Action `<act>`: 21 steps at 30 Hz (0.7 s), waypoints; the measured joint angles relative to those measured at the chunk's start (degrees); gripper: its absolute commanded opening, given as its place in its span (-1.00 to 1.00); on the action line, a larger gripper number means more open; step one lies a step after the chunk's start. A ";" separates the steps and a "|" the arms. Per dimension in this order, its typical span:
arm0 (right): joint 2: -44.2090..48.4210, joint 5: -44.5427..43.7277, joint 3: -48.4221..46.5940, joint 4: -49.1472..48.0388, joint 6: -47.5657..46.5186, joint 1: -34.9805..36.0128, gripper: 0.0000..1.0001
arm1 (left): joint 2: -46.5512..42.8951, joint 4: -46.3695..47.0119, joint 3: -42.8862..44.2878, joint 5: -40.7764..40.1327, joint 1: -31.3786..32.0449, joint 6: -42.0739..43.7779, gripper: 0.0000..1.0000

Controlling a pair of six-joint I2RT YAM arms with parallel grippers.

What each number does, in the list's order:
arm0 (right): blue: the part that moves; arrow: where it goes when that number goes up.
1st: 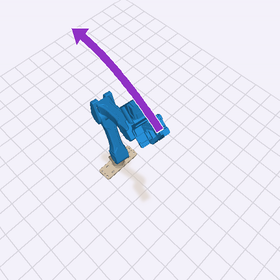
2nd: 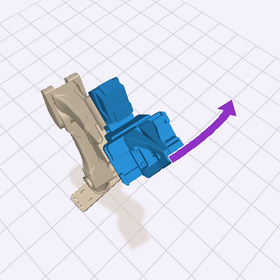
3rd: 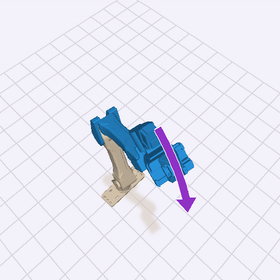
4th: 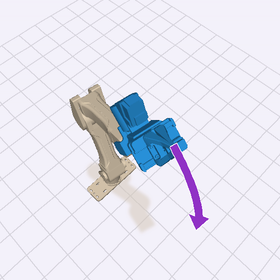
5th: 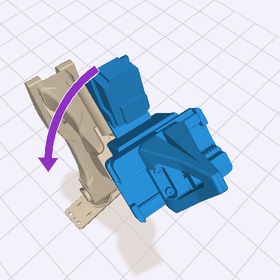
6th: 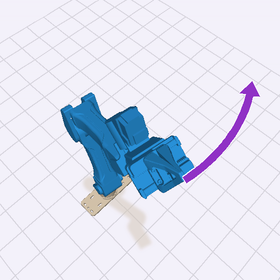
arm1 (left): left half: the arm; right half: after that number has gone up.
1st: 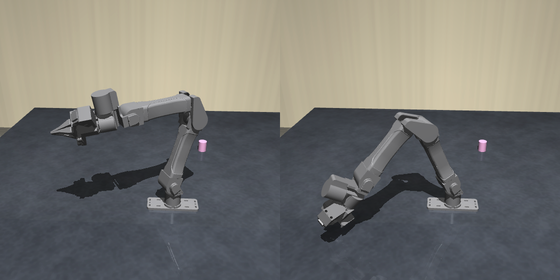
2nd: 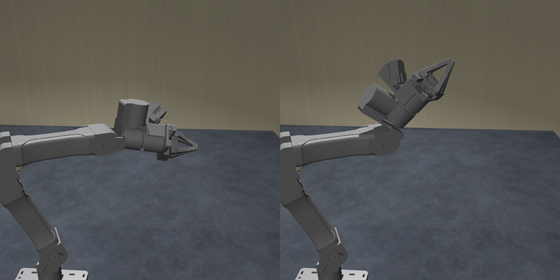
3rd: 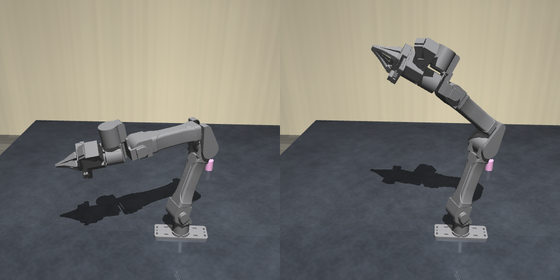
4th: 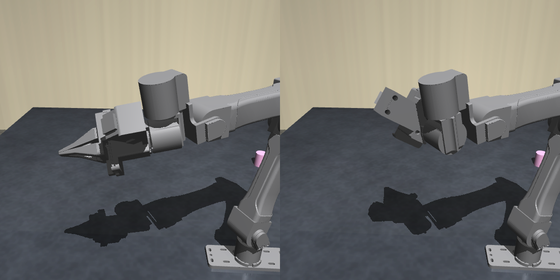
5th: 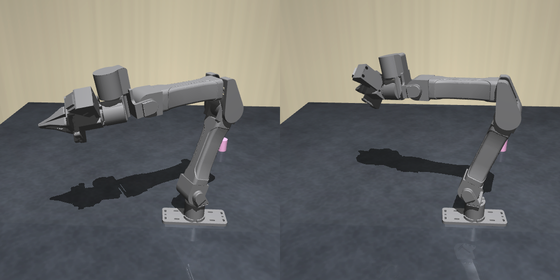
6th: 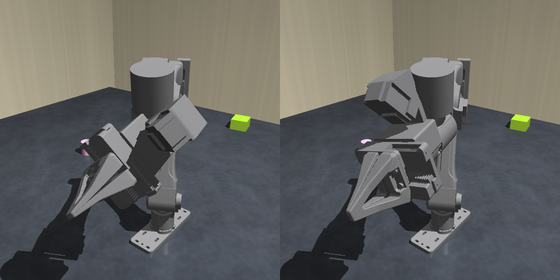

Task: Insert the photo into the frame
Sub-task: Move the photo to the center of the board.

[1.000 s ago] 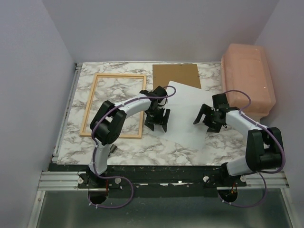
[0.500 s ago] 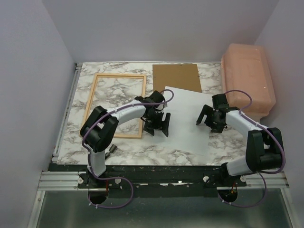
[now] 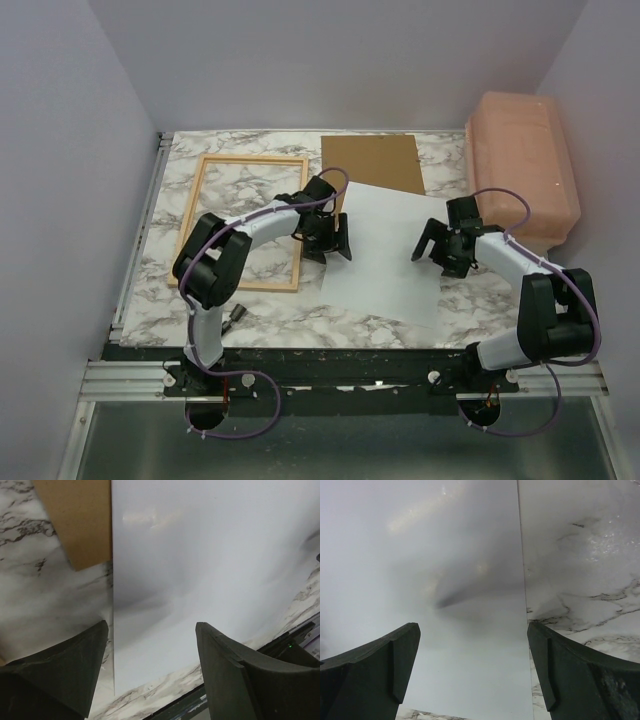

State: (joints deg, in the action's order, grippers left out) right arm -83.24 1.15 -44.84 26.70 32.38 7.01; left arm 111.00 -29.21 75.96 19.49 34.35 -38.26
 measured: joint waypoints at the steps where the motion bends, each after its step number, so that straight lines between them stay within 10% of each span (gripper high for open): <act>1: 0.00 0.26 0.00 -0.17 -0.13 0.00 0.96 | 0.92 0.09 0.59 0.02 0.24 -0.66 0.44; 21: -0.50 16.02 2.51 -8.52 -4.04 -0.35 0.91 | -4.72 12.04 -8.48 6.27 0.85 -5.81 0.43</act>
State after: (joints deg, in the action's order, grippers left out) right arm -83.74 17.17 -42.33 18.17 28.34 6.66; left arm 106.28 -17.17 67.48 25.76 35.20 -44.07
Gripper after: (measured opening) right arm 0.964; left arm 0.723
